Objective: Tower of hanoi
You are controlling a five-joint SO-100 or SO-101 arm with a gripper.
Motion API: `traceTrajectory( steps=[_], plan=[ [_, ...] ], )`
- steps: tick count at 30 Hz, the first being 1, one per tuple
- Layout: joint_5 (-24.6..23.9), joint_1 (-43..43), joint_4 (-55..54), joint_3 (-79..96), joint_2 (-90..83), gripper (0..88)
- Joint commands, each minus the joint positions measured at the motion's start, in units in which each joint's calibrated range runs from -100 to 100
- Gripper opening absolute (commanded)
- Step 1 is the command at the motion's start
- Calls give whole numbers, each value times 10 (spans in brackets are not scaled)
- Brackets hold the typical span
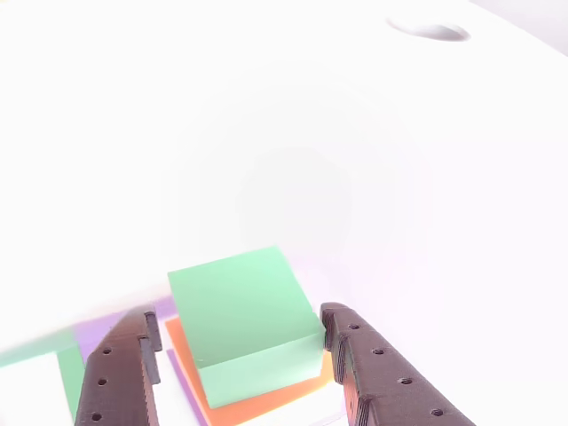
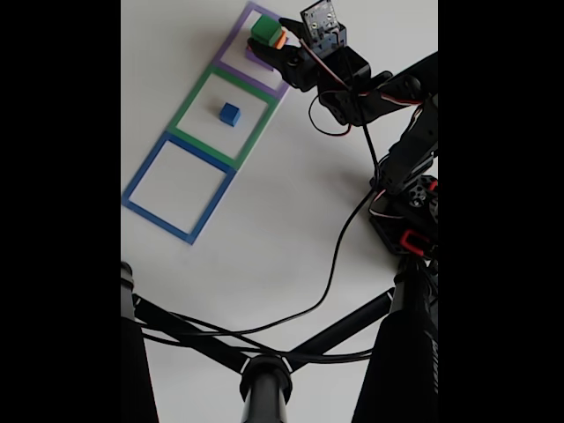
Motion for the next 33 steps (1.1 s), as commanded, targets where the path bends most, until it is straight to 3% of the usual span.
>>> traceTrajectory(
  steps=[1, 14, 18, 22, 33],
  plan=[
    [0, -7, -15, -22, -3, 144],
    [0, -17, -6, -24, -14, 91],
    [0, -21, 53, -25, -63, 89],
    [0, -25, 188, -40, -167, 89],
    [0, -45, 785, -300, -409, 89]
  ],
)
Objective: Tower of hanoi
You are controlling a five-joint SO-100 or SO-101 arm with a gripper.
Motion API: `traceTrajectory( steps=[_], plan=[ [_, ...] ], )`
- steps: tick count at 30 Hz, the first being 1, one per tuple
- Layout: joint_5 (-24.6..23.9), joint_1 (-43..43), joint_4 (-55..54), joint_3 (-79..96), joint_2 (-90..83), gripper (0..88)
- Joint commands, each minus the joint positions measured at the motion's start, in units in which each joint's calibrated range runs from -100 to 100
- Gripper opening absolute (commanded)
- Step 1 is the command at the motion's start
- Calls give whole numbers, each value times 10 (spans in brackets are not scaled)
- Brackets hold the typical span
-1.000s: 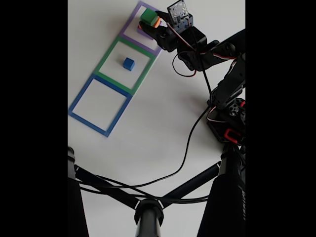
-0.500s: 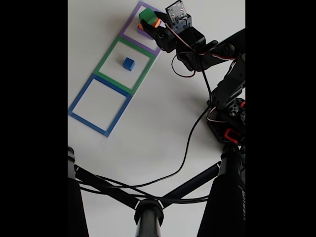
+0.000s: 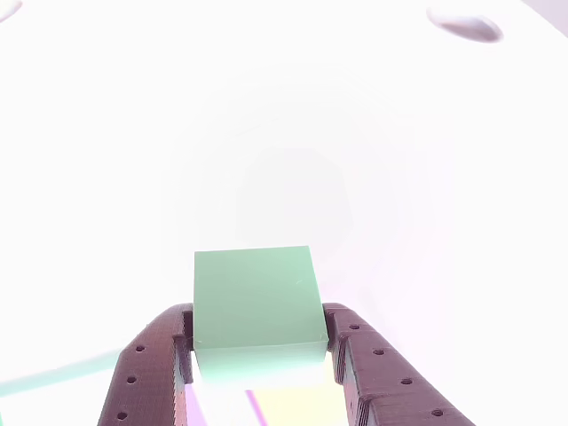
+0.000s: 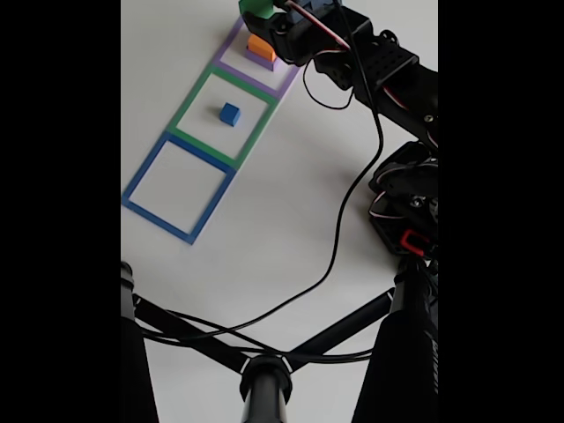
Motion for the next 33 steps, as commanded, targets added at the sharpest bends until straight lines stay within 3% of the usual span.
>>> traceTrajectory(
  steps=[1, 7, 14, 33],
  plan=[
    [0, -18, 258, -174, -69, 88],
    [0, -61, 500, -388, -71, 87],
    [0, -125, 642, -517, -68, 86],
    [0, -348, 685, -564, -63, 79]
  ],
)
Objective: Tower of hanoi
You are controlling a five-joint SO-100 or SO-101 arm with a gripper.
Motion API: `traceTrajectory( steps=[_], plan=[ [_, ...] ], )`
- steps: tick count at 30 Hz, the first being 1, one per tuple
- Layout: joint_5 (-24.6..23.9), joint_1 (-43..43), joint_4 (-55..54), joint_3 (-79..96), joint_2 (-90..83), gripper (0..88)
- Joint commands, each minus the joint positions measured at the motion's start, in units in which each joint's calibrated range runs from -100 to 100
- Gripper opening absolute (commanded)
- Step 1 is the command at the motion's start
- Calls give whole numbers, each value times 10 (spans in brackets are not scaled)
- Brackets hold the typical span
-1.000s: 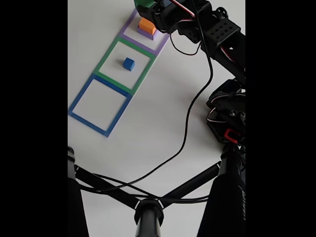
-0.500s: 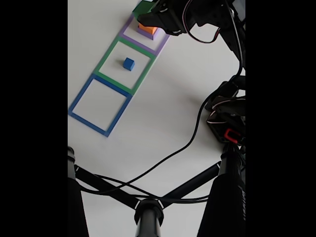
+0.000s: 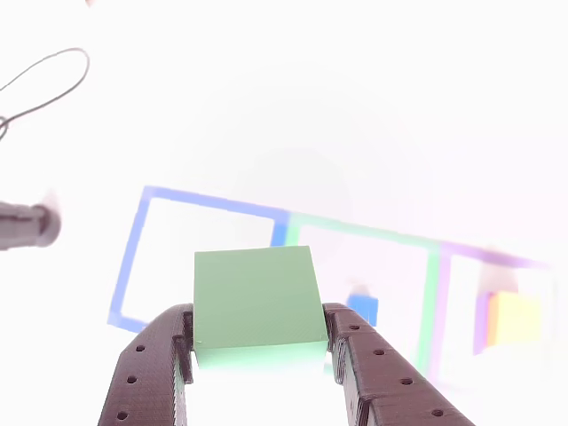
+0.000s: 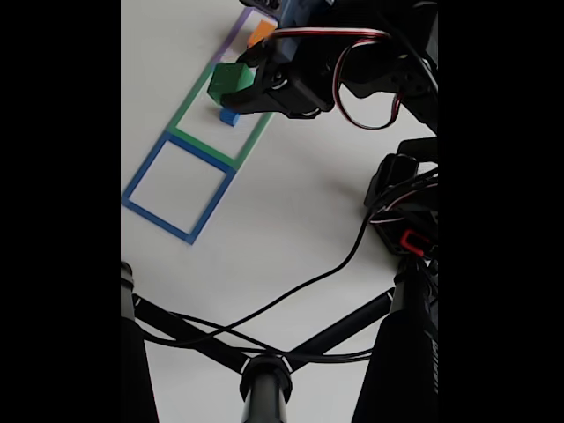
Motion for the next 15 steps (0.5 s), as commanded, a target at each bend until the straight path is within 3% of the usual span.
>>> traceTrajectory(
  steps=[1, 9, 15],
  plan=[
    [0, -59, -2, -21, -14, 78],
    [0, -134, -58, 44, -13, 78],
    [0, -139, -260, 250, -37, 79]
  ],
)
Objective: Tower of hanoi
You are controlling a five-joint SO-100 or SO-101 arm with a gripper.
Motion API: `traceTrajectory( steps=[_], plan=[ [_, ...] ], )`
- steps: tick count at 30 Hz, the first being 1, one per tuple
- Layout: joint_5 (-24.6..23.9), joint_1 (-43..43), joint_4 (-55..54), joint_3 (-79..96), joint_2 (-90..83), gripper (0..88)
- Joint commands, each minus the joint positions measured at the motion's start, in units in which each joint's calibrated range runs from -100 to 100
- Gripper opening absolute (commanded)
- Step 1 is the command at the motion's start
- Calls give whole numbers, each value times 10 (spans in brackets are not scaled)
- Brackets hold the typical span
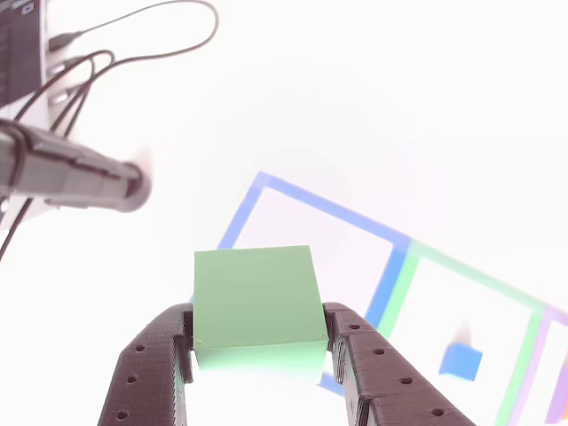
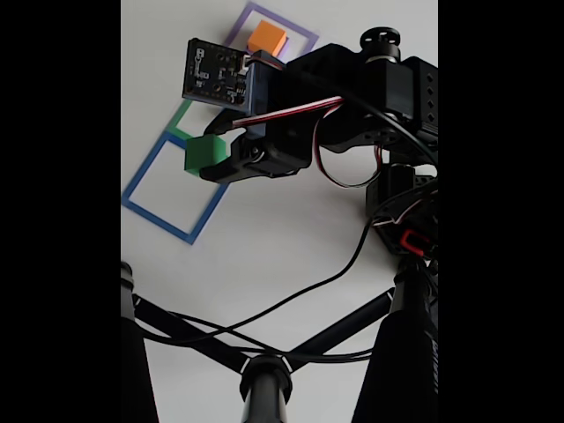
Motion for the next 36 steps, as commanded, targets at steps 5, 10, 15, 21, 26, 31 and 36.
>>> traceTrajectory(
  steps=[5, 10, 15, 21, 26, 31, 36],
  plan=[
    [0, 5, -342, 299, -39, 78],
    [0, 5, -562, 465, -22, 77],
    [0, 1, -739, 566, 35, 76],
    [0, 10, -931, 597, 171, 75],
    [0, 20, -1048, 590, 287, 75],
    [0, 25, -1146, 575, 390, 75],
    [0, 23, -1212, 551, 474, 76]
  ],
)
